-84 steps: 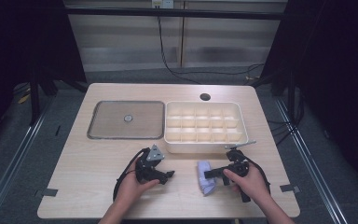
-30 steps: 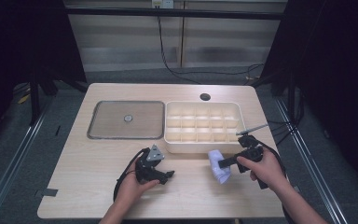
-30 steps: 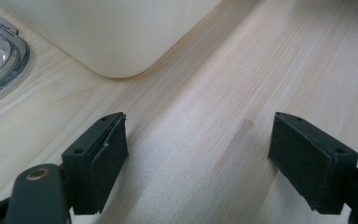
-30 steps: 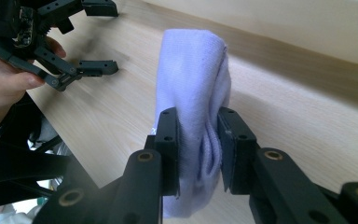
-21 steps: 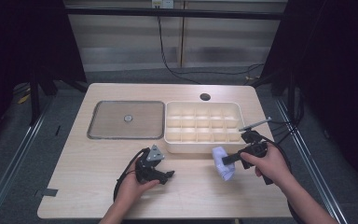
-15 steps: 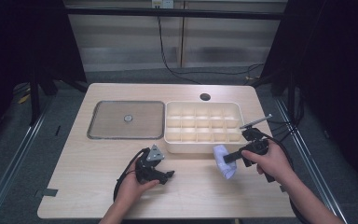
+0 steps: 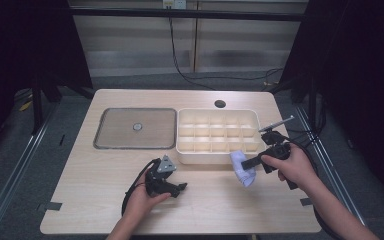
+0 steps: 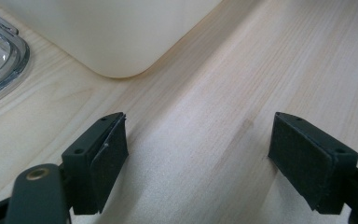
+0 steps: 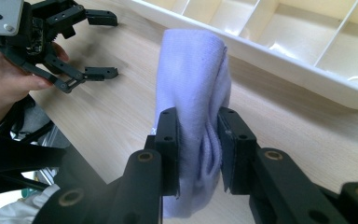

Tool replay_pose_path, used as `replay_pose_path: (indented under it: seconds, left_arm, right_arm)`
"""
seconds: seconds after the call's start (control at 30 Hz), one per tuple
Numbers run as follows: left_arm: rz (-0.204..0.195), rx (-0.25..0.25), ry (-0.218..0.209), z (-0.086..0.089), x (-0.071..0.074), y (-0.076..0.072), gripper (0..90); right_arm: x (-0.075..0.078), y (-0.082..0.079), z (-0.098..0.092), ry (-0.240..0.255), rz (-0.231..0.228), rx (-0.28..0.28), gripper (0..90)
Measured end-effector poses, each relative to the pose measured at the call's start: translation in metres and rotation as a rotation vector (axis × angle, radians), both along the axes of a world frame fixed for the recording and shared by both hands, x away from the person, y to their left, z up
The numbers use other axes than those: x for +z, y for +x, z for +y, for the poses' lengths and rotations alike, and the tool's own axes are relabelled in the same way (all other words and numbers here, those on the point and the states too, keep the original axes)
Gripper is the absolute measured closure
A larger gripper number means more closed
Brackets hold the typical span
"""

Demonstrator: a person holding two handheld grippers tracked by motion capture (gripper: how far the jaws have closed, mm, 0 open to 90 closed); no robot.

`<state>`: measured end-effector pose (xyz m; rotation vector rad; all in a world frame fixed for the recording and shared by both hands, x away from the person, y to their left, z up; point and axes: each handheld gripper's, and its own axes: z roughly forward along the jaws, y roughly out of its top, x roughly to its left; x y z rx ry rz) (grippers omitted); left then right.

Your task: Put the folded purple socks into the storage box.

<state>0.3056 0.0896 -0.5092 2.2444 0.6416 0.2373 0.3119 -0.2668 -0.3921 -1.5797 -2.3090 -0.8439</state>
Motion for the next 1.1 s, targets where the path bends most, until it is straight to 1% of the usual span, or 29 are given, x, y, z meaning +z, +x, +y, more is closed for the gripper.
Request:
replay_pose_path:
  seconds: [0.07, 0.23, 0.27, 0.3, 0.33, 0.43, 0.6, 0.63, 0.7, 0.83, 0.87, 0.9, 0.97, 1.07, 1.1]
  left_arm:
    - [0.0, 0.0, 0.0, 0.0, 0.0, 0.0, 18.8]
    - [0.0, 0.0, 0.0, 0.0, 0.0, 0.0, 18.8]
    - [0.0, 0.0, 0.0, 0.0, 0.0, 0.0, 18.8]
    - [0.0, 0.0, 0.0, 0.0, 0.0, 0.0, 18.8]
    - [-0.002, 0.001, -0.002, 0.0, 0.0, 0.0, 18.8]
    - [0.0, 0.0, 0.0, 0.0, 0.0, 0.0, 18.8]
    - [0.0, 0.0, 0.0, 0.0, 0.0, 0.0, 18.8]
    - [0.0, 0.0, 0.0, 0.0, 0.0, 0.0, 18.8]
    - [0.0, 0.001, -0.001, 0.0, 0.0, 0.0, 18.8]
    - [0.0, 0.0, -0.001, 0.0, 0.0, 0.0, 18.8]
    - [0.0, 0.0, 0.0, 0.0, 0.0, 0.0, 18.8]
    - [0.0, 0.0, 0.0, 0.0, 0.0, 0.0, 18.8]
    - [-0.001, 0.001, 0.0, 0.0, 0.0, 0.0, 18.8]
    - [0.0, 0.006, -0.006, 0.0, 0.0, 0.0, 18.8]
    - [0.0, 0.006, -0.006, 0.0, 0.0, 0.0, 18.8]
  right_arm:
    - [0.002, 0.001, 0.001, -0.009, 0.003, -0.003, 71.8]
    - [0.009, 0.005, -0.002, -0.013, -0.003, -0.001, 71.8]
    - [0.01, 0.006, -0.003, -0.01, -0.006, -0.009, 71.8]
    - [0.012, 0.007, -0.004, -0.017, 0.001, -0.011, 71.8]
    - [0.013, 0.008, -0.005, -0.013, -0.007, -0.016, 71.8]
    - [0.017, 0.011, -0.007, -0.018, -0.007, -0.025, 71.8]
    - [0.02, 0.018, -0.011, -0.031, -0.021, -0.024, 71.8]
    - [0.021, 0.019, -0.011, -0.04, -0.013, -0.038, 71.8]
    - [0.022, 0.022, -0.013, -0.047, -0.021, -0.036, 71.7]
    - [0.022, 0.028, -0.016, -0.062, -0.023, -0.052, 71.8]
    - [0.022, 0.029, -0.017, -0.062, -0.032, -0.054, 71.7]
    - [0.022, 0.03, -0.017, -0.068, -0.028, -0.056, 71.8]
    - [0.021, 0.033, -0.018, -0.073, -0.037, -0.061, 71.8]
    - [0.02, 0.036, -0.019, -0.095, -0.033, -0.068, 71.8]
    - [0.019, 0.037, -0.019, -0.092, -0.039, -0.07, 71.8]
